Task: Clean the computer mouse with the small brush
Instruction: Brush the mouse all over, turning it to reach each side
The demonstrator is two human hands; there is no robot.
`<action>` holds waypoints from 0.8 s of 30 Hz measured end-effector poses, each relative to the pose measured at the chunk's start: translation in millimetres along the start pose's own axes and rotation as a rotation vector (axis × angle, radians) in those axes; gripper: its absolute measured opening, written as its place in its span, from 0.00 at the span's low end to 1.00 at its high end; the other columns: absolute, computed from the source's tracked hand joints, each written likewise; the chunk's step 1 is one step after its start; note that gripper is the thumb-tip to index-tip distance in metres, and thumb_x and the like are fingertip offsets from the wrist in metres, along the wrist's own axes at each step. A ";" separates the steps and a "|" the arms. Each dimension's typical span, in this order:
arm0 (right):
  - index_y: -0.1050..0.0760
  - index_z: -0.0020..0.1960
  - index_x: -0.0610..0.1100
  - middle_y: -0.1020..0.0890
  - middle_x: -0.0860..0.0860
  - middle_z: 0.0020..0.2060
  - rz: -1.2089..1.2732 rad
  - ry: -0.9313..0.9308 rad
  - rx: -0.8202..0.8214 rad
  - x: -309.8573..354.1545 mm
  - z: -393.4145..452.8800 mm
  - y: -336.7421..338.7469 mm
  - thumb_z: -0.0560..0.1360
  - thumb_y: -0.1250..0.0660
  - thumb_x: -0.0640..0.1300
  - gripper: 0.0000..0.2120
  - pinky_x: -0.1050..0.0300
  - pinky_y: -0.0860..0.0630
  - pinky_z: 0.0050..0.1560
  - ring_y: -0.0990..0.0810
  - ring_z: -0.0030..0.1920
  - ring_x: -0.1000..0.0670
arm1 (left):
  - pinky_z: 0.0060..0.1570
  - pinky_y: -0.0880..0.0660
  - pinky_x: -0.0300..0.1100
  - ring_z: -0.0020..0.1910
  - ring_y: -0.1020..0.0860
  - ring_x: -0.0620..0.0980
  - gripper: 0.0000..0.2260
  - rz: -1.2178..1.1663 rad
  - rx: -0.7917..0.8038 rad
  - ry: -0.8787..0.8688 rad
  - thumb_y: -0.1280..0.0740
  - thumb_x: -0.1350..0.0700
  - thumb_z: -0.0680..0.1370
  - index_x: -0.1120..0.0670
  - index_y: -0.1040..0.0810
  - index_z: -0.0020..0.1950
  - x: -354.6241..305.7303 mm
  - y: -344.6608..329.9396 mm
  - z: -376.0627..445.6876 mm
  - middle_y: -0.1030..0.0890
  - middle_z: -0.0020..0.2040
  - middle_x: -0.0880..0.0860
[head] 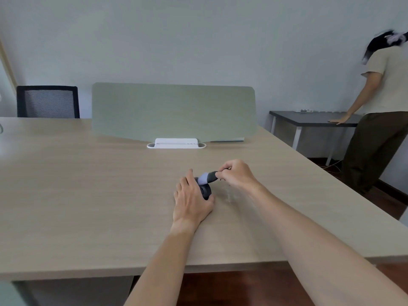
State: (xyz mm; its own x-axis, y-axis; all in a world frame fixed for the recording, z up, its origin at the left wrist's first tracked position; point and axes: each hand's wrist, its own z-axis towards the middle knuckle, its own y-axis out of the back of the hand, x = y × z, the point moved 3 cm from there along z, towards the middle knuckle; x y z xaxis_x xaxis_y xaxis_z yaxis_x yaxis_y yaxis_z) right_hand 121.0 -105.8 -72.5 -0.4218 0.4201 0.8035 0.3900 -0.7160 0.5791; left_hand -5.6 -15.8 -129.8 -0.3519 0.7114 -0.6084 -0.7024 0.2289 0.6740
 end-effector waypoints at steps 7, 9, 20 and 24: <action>0.18 0.43 0.43 0.20 0.51 0.33 0.009 0.141 -0.173 14.3 3.0 10.9 0.68 0.30 0.39 0.05 0.66 0.30 0.32 0.24 0.35 0.51 | 0.65 0.35 0.49 0.67 0.31 0.56 0.41 -0.047 0.010 0.011 0.31 0.52 0.71 0.57 0.49 0.78 -1.1 0.7 -0.3 0.31 0.65 0.55; 0.18 0.47 0.43 0.20 0.49 0.34 0.048 0.153 -0.152 15.6 1.8 2.3 0.68 0.29 0.39 0.08 0.61 0.28 0.38 0.23 0.37 0.49 | 0.65 0.35 0.49 0.66 0.31 0.56 0.42 -0.050 0.002 0.008 0.31 0.51 0.70 0.56 0.50 0.78 -1.0 1.1 -1.2 0.31 0.65 0.55; 0.18 0.35 0.47 0.20 0.53 0.29 0.080 0.060 -0.034 15.2 2.1 -7.2 0.64 0.29 0.40 0.03 0.62 0.29 0.33 0.25 0.30 0.54 | 0.68 0.34 0.49 0.68 0.31 0.56 0.43 -0.118 0.007 -0.007 0.33 0.58 0.68 0.57 0.52 0.79 -0.5 2.1 -2.5 0.30 0.67 0.56; 0.17 0.46 0.42 0.17 0.48 0.40 -0.180 0.175 -0.117 11.7 6.9 -2.3 0.69 0.33 0.34 0.10 0.60 0.26 0.41 0.21 0.43 0.49 | 0.68 0.34 0.49 0.67 0.30 0.57 0.43 -0.113 0.011 -0.007 0.33 0.58 0.68 0.57 0.52 0.79 -1.1 3.0 -3.2 0.30 0.67 0.57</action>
State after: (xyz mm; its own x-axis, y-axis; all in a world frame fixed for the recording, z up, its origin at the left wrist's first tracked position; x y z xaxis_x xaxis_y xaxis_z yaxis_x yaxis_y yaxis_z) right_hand 120.7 -95.4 -63.4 -0.6148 0.4512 0.6468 0.2031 -0.7019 0.6827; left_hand -9.4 -18.1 -128.4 -0.2661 0.6855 -0.6777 -0.7307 0.3152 0.6057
